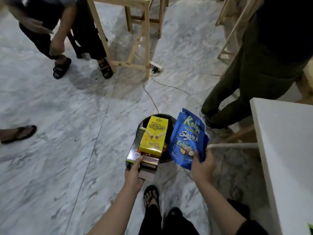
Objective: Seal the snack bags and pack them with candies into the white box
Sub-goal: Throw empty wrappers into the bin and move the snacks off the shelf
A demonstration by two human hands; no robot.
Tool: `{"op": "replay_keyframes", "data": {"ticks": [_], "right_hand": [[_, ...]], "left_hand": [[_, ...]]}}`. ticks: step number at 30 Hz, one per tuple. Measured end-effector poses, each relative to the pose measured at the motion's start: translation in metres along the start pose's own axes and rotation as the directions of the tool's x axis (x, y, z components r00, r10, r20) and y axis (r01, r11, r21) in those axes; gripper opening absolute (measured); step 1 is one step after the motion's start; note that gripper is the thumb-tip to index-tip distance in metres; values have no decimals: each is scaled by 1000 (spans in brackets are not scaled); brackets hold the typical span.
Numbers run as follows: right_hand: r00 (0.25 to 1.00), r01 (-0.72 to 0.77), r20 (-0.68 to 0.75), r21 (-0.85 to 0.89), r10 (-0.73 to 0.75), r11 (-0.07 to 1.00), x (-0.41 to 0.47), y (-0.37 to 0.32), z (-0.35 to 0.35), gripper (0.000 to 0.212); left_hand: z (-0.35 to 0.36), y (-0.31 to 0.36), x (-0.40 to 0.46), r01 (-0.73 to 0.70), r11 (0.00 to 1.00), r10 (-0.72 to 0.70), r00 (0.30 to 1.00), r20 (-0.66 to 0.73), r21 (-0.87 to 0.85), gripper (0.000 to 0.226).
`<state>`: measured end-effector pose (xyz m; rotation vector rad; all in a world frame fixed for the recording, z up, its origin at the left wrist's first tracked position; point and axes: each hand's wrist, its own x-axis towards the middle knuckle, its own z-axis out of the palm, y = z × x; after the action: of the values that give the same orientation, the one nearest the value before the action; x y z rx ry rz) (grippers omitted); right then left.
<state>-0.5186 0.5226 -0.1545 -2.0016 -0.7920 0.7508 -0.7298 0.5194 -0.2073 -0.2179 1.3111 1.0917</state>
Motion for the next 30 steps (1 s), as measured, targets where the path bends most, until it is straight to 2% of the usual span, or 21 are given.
{"op": "replay_keyframes", "data": {"ticks": [3, 4, 7, 8, 10, 12, 16, 19, 21, 23, 27, 30], "right_hand": [[999, -26, 33, -69, 28, 997, 24, 23, 33, 19], [998, -32, 42, -96, 36, 995, 33, 32, 45, 19], [993, -61, 90, -137, 74, 989, 61, 61, 83, 20], [991, -79, 98, -149, 94, 986, 70, 72, 96, 21], [986, -109, 107, -167, 128, 980, 87, 91, 120, 20], [981, -129, 119, -180, 152, 975, 101, 105, 139, 21], [953, -144, 236, -194, 189, 970, 124, 122, 165, 33], [893, -146, 383, -255, 238, 956, 135, 129, 177, 55], [861, -152, 433, -282, 267, 947, 138, 128, 177, 64], [852, -158, 444, -286, 277, 945, 136, 122, 171, 66], [861, -213, 406, -262, 307, 941, 121, 99, 145, 62], [878, -259, 355, -213, 322, 942, 101, 71, 118, 57]], "left_hand": [[5, -9, 40, -23, 1000, 25, 996, -87, 18, 40], [7, -12, 55, -25, 999, 30, 990, -141, 39, 46], [19, -25, 100, -4, 993, 41, 949, -311, 118, 90], [25, -30, 115, -1, 990, 50, 936, -348, 140, 96], [41, -35, 136, 15, 977, 74, 913, -402, 214, 94], [55, -39, 156, 51, 953, 90, 892, -442, 298, 90], [74, -45, 196, 128, 931, 16, 921, -388, 341, 112], [84, -45, 212, 180, 902, -75, 960, -268, 393, 109], [85, -45, 217, 183, 867, -80, 969, -233, 464, 101], [86, -42, 210, 172, 845, -66, 973, -221, 507, 88], [90, -28, 170, 193, 820, -87, 972, -217, 539, 78], [94, -16, 126, 170, 764, -72, 981, -180, 623, 50]]}}
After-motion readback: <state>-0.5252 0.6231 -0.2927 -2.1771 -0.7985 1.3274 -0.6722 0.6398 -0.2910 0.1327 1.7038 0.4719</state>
